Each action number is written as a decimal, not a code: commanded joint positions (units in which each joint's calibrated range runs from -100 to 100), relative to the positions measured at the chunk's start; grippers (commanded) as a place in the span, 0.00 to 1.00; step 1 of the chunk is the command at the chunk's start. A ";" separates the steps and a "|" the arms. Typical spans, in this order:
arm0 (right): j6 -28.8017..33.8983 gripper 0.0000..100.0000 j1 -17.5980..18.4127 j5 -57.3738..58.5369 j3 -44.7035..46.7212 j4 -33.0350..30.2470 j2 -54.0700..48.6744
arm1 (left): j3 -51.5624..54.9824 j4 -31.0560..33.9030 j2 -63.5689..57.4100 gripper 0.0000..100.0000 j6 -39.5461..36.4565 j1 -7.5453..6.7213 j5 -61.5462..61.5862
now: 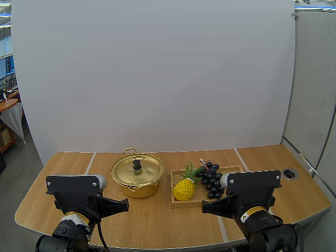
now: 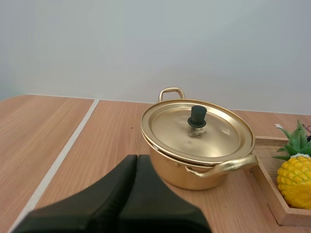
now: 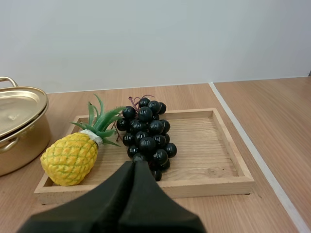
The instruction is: Open the pot, put the pineapple inside, and close it
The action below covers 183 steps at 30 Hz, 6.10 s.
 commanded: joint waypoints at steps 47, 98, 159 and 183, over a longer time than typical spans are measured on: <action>-6.71 0.00 -0.19 27.34 -31.03 -1.11 6.75 | -35.04 0.36 8.18 0.00 9.01 -0.06 20.53; -6.70 1.00 -0.19 33.37 -43.39 7.12 36.29 | -51.62 -15.38 62.22 1.00 43.44 -0.06 30.32; -6.70 1.00 -0.19 33.53 -43.39 7.12 36.29 | -74.41 -14.91 103.57 0.32 46.88 -3.85 44.80; -6.70 1.00 -0.19 33.18 -43.39 7.12 36.29 | -109.07 -10.20 74.53 0.00 37.42 -3.85 42.87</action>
